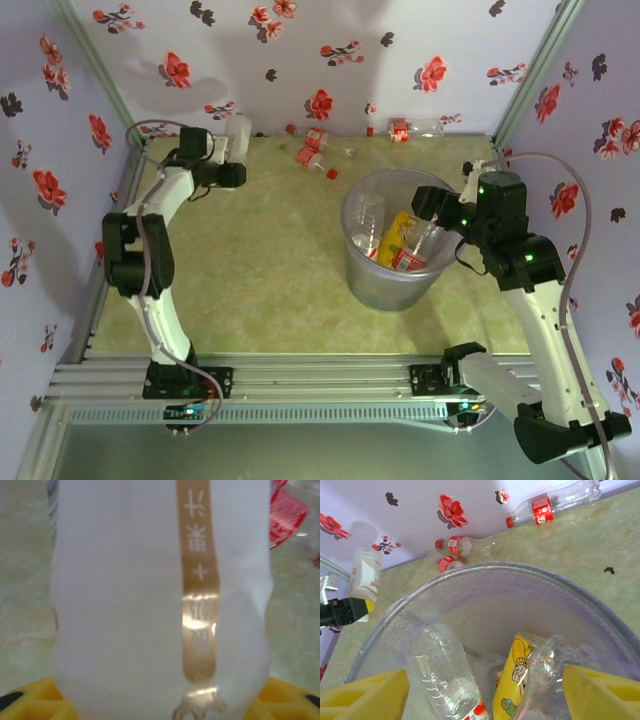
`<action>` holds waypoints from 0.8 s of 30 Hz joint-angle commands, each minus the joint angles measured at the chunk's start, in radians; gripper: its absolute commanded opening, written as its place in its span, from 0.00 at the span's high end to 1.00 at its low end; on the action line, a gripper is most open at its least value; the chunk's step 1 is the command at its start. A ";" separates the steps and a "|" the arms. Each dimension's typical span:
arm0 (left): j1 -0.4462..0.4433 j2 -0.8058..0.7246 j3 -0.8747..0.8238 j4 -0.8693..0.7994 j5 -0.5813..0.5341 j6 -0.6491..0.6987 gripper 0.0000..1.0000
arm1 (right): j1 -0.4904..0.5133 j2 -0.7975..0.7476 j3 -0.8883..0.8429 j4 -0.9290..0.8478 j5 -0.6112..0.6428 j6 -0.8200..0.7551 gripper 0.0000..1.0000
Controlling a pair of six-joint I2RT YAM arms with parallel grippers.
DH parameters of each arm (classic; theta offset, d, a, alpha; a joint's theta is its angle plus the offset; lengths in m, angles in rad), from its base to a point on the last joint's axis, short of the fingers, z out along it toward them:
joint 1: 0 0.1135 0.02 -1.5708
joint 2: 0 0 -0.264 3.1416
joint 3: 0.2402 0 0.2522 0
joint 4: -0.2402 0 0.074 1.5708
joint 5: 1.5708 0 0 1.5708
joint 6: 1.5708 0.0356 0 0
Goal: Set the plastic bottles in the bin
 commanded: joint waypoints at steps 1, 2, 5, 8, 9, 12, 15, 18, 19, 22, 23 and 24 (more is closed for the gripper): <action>-0.001 -0.129 -0.149 0.236 0.089 -0.143 0.93 | -0.003 0.022 -0.001 0.035 -0.057 -0.017 0.19; -0.003 -0.167 -0.203 0.295 0.107 -0.173 0.98 | 0.000 0.035 0.000 0.048 -0.080 -0.013 0.19; -0.008 -0.257 -0.336 0.446 0.156 -0.266 1.00 | 0.027 0.074 0.018 0.085 -0.110 -0.005 0.19; -0.036 -0.344 -0.435 0.545 0.180 -0.329 1.00 | 0.088 0.106 0.060 0.128 -0.077 -0.007 0.19; -0.054 -0.379 -0.460 0.557 0.181 -0.337 1.00 | 0.112 0.123 0.076 0.146 -0.068 -0.004 0.19; -0.128 -0.475 -0.513 0.566 0.179 -0.349 1.00 | 0.185 0.182 0.125 0.211 -0.062 0.010 0.19; -0.217 -0.553 -0.546 0.543 0.169 -0.343 1.00 | 0.262 0.267 0.188 0.262 -0.062 0.014 0.15; -0.293 -0.617 -0.571 0.514 0.153 -0.342 1.00 | 0.326 0.358 0.260 0.288 -0.061 0.016 0.10; -0.318 -0.630 -0.575 0.503 0.148 -0.337 1.00 | 0.340 0.383 0.279 0.297 -0.062 0.020 0.09; -0.391 -0.664 -0.570 0.462 0.131 -0.317 1.00 | 0.380 0.457 0.336 0.331 -0.079 0.031 0.06; -0.409 -0.675 -0.567 0.448 0.124 -0.310 1.00 | 0.393 0.479 0.353 0.341 -0.082 0.034 0.05; -0.428 -0.684 -0.567 0.447 0.114 -0.310 1.00 | 0.400 0.498 0.366 0.351 -0.087 0.037 0.05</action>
